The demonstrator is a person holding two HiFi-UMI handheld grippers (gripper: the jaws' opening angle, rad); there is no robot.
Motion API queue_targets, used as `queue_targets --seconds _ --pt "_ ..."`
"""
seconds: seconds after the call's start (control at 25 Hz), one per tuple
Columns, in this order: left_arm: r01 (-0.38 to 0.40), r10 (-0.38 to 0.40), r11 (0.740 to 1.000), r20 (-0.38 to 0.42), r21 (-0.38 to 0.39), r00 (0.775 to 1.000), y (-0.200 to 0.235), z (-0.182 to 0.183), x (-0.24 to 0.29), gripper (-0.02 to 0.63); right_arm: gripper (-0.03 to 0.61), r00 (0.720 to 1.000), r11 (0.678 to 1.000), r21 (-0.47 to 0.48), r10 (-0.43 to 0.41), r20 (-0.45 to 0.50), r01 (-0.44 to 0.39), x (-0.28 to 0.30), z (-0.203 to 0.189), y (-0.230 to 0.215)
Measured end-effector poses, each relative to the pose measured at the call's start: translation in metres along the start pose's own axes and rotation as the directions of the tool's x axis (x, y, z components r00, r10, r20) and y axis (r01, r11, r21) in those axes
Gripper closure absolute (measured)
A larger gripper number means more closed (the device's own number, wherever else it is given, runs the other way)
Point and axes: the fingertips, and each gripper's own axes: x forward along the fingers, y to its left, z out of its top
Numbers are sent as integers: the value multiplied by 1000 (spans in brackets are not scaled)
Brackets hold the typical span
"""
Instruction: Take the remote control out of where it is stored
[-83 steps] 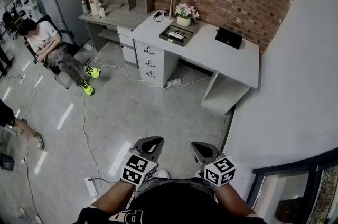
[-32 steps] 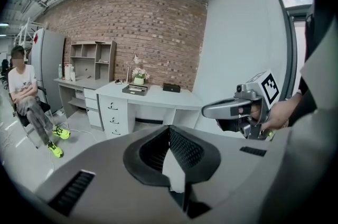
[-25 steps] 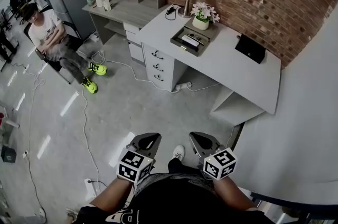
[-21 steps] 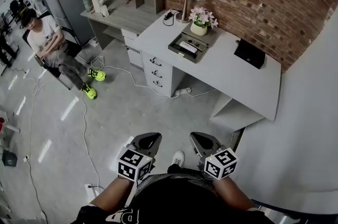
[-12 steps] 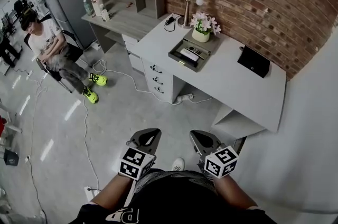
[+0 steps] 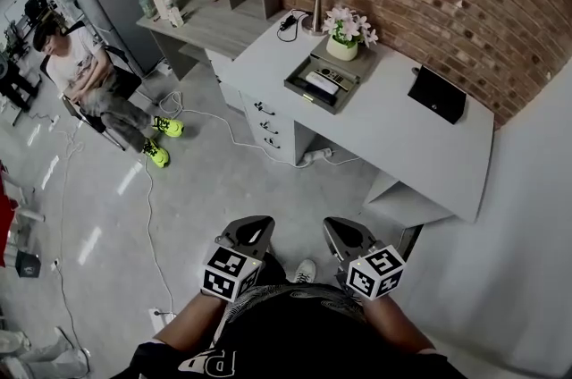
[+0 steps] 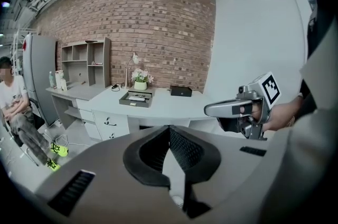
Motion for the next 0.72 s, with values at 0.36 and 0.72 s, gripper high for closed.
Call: queue_targets --seconds 0.36,0.72 --pt "59 -59 997 -7 40 998 5 16 33 606 574 999 998 19 -52 9 52 8 2 -26" --pt "86 -85 995 -14 47 996 43 35 71 606 574 995 995 13 -96 -29 97 44 17 -58"
